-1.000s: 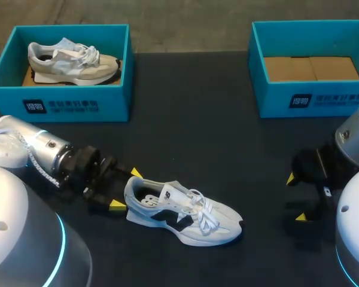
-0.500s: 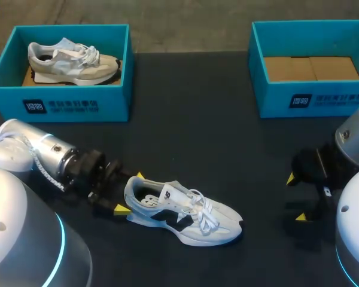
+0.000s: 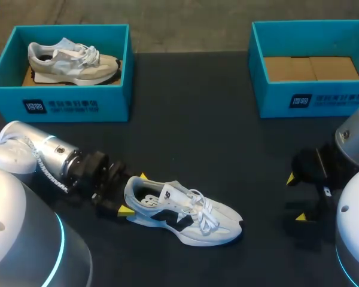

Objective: Take the shoe out of the shoebox, open the shoe tongue, remove and reinsert the insole, then place the shoe into the shoebox

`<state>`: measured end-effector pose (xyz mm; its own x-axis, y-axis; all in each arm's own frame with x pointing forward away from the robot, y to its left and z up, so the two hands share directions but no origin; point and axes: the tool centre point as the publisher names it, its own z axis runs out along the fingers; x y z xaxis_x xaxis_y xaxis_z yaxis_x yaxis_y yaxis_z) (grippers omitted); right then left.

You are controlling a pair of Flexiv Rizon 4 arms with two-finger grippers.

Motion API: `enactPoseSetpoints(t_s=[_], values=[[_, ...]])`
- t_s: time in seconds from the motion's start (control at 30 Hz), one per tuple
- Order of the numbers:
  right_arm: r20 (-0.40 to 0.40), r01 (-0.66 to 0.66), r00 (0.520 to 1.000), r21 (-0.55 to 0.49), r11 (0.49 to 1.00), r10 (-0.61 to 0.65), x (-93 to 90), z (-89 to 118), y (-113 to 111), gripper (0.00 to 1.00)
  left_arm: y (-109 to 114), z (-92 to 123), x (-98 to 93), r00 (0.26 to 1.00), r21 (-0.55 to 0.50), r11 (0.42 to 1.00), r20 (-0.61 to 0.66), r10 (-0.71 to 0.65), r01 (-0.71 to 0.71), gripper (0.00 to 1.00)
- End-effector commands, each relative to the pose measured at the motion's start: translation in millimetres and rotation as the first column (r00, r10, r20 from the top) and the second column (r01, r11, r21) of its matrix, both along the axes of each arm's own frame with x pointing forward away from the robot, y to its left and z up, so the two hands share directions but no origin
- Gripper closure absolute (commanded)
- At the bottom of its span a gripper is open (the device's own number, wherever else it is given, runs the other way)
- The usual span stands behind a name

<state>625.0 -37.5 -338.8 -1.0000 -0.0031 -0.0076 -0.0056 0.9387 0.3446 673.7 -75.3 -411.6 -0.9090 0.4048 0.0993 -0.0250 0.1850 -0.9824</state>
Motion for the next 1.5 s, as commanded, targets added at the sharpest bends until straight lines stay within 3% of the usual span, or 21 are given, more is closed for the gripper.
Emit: enactPoseSetpoints(t_s=[0.03, 0.17, 0.2, 0.23, 0.27, 0.7, 1.3, 1.37, 1.4, 1.43, 1.5], values=[[0.003, 0.002, 1.0, -0.005, 1.0, -0.002, -2.0, -0.1, 0.7, 0.0, -1.7, -0.7, -2.3, 1.0, -0.001, 1.0, -0.001, 0.002, -0.002, 0.0], [0.003, 0.002, 1.0, -0.005, 1.0, -0.002, -2.0, -0.1, 0.7, 0.0, -2.1, 0.5, -4.2, 1.0, -0.007, 1.0, -0.003, 0.003, -0.003, 0.0], [0.003, 0.002, 1.0, -0.005, 1.0, -0.002, -2.0, -0.1, 0.7, 0.0, -2.1, 0.8, -4.5, 1.0, -0.009, 1.0, -0.004, 0.003, -0.003, 0.44], [0.003, 0.002, 1.0, -0.005, 1.0, -0.002, -2.0, -0.1, 0.7, 0.0, -2.0, 1.0, -4.8, 1.0, -0.01, 1.0, -0.004, 0.004, -0.004, 0.8], [0.003, 0.002, 1.0, -0.005, 1.0, -0.002, -2.0, -0.1, 0.7, 0.0, -1.8, 1.2, -5.2, 1.0, -0.011, 1.0, -0.005, 0.004, -0.004, 1.0], [0.003, 0.002, 1.0, -0.005, 1.0, -0.002, -2.0, -0.1, 0.7, 0.0, 10.6, 3.8, -11.8, 0.994, -0.052, 0.992, -0.006, 0.112, -0.112, 1.0], [0.003, 0.002, 1.0, -0.005, 1.0, -0.002, -2.0, -0.1, 0.7, 0.0, 18.3, 9.3, -6.2, 0.981, -0.032, 0.98, -0.017, 0.194, -0.194, 1.0], [0.003, 0.002, 1.0, -0.005, 1.0, -0.002, -2.0, -0.1, 0.7, 0.0, 17.6, 9.0, -6.0, 0.984, -0.025, 0.984, -0.023, 0.175, -0.175, 0.52], [0.003, 0.002, 1.0, -0.005, 1.0, -0.002, -2.0, -0.1, 0.7, 0.0, 16.8, 8.8, -6.2, 0.987, -0.021, 0.987, -0.023, 0.161, -0.162, 0.19], [0.003, 0.002, 1.0, -0.005, 1.0, -0.002, -2.0, -0.1, 0.7, 0.0, 16.1, 8.7, -6.7, 0.989, -0.017, 0.989, -0.02, 0.148, -0.148, 0.0], [0.003, 0.002, 1.0, -0.005, 1.0, -0.002, -2.0, -0.1, 0.7, 0.0, 14.9, 8.8, -7.5, 0.992, -0.005, 0.992, -0.011, 0.126, -0.126, 0.0]])
